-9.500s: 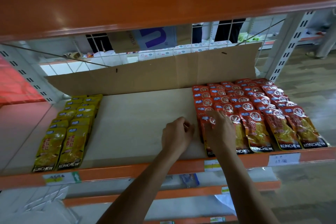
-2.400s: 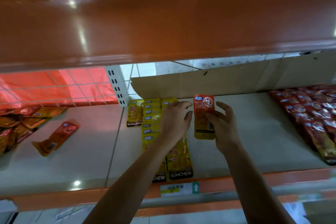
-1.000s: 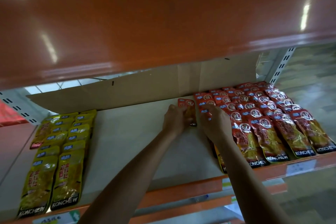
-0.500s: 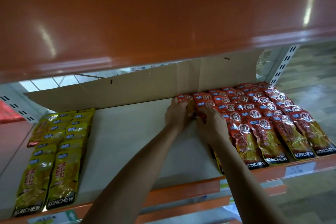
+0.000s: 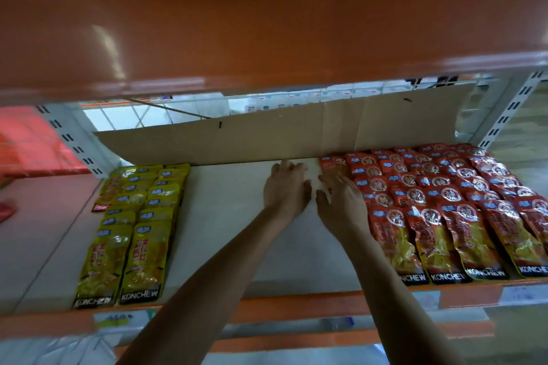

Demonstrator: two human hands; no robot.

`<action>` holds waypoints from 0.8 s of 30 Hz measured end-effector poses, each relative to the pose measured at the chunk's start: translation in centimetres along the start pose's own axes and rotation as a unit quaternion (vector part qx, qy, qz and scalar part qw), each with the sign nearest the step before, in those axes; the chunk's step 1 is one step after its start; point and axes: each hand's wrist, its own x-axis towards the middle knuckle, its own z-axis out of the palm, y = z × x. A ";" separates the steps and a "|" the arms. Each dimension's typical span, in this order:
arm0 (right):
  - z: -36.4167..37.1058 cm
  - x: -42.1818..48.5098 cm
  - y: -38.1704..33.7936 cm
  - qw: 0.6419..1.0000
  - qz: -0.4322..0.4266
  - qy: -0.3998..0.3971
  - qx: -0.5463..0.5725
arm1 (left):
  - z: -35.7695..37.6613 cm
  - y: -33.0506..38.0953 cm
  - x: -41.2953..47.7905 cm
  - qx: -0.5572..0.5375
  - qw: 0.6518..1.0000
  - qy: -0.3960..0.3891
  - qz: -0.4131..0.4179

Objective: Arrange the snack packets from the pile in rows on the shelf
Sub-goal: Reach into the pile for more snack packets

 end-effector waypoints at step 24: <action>24.4 -4.8 -33.1 0.970 -0.177 -0.158 0.045 | -18.2 -37.0 -12.3 0.092 0.974 0.168 -0.125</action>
